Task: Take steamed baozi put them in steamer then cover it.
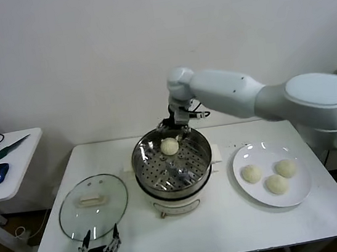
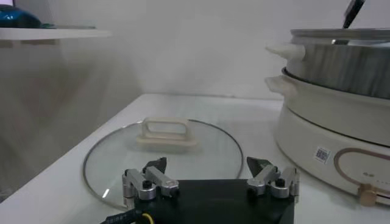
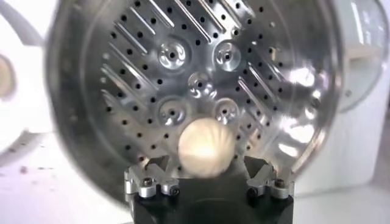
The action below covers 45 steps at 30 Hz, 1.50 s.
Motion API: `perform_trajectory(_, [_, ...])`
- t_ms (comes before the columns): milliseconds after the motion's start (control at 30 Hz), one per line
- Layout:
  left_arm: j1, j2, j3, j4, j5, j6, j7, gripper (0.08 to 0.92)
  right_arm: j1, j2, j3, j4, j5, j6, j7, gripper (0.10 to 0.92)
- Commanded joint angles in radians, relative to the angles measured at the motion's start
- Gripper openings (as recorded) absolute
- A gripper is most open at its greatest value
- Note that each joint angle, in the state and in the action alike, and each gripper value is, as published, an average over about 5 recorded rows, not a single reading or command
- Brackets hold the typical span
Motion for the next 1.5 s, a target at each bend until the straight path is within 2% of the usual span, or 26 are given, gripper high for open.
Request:
perform_trajectory(33, [-0.003, 0.001, 0.001, 0.001, 0.001, 0.000, 0.001, 0.823, 0.308, -0.370, -0.363, 0.283, 0.618, -0.458, -0.122, 0.823])
perform_trajectory(267, [-0.009, 0.001, 0.003, 0.004, 0.001, 0.001, 0.003, 0.823, 0.230, -0.643, -0.421, 0.463, 0.544, -0.773, -0.010, 0.823])
perform_trajectory(467, [-0.009, -0.001, 0.003, 0.001, 0.002, 0.002, 0.004, 0.823, -0.010, -0.717, -0.265, 0.458, 0.469, -0.902, 0.089, 0.823])
perform_trajectory(800, [0.011, -0.002, -0.003, -0.003, 0.008, -0.001, 0.004, 0.823, -0.317, -0.614, 0.015, 0.285, 0.375, -0.933, 0.118, 0.823])
perform_trajectory(1367, [0.030, -0.008, -0.007, -0.003, 0.009, -0.014, 0.000, 0.823, -0.455, -0.480, 0.149, 0.116, 0.284, -0.926, 0.121, 0.823])
perform_trajectory(1500, [0.030, -0.008, -0.009, -0.002, 0.008, -0.014, -0.001, 0.823, -0.460, -0.465, 0.153, 0.107, 0.284, -0.924, 0.120, 0.794])
